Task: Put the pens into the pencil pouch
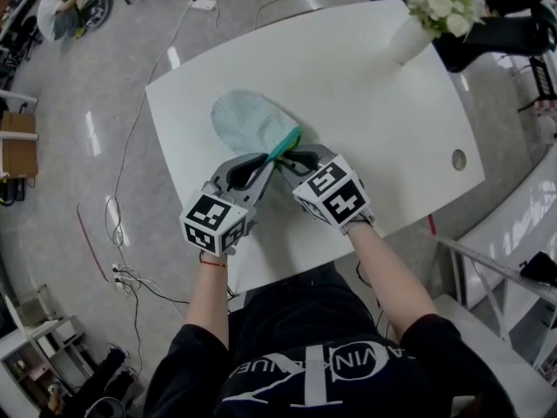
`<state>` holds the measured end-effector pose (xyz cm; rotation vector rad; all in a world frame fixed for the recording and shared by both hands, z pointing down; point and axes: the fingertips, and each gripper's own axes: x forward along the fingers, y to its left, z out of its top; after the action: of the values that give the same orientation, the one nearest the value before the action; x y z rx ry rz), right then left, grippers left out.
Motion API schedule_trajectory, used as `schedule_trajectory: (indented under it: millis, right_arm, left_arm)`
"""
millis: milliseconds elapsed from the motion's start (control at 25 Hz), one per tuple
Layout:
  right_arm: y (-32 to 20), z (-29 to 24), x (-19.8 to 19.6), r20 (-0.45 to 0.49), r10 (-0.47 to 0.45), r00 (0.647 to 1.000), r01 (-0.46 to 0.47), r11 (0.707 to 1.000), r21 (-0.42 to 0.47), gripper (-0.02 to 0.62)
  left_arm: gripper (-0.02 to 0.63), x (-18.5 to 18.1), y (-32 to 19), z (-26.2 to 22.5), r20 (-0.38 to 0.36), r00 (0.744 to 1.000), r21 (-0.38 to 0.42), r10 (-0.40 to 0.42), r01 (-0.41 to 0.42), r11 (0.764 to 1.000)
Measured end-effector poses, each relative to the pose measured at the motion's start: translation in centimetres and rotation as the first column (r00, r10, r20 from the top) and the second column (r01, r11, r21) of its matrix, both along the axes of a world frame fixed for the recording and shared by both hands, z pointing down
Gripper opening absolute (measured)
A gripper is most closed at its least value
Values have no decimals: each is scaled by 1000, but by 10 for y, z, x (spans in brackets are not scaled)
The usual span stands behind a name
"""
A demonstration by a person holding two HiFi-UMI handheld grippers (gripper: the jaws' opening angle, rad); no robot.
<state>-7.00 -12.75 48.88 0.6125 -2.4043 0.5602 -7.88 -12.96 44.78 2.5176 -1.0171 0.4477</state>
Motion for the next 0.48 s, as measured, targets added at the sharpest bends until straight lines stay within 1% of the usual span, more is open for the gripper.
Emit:
schedule_trajectory:
  millis: [200,480]
  right_arm:
    - [-7,3,-6,48,44,998,-43,999,-9,86]
    - [-9,-4,1,108,67,992,-68,998,5,97]
  left_arm:
    - [43,1,0,1,-5,1000,-6,7,-7,1000]
    - [43,-1,-1,7,-12,1000,-18,7,-7,1000]
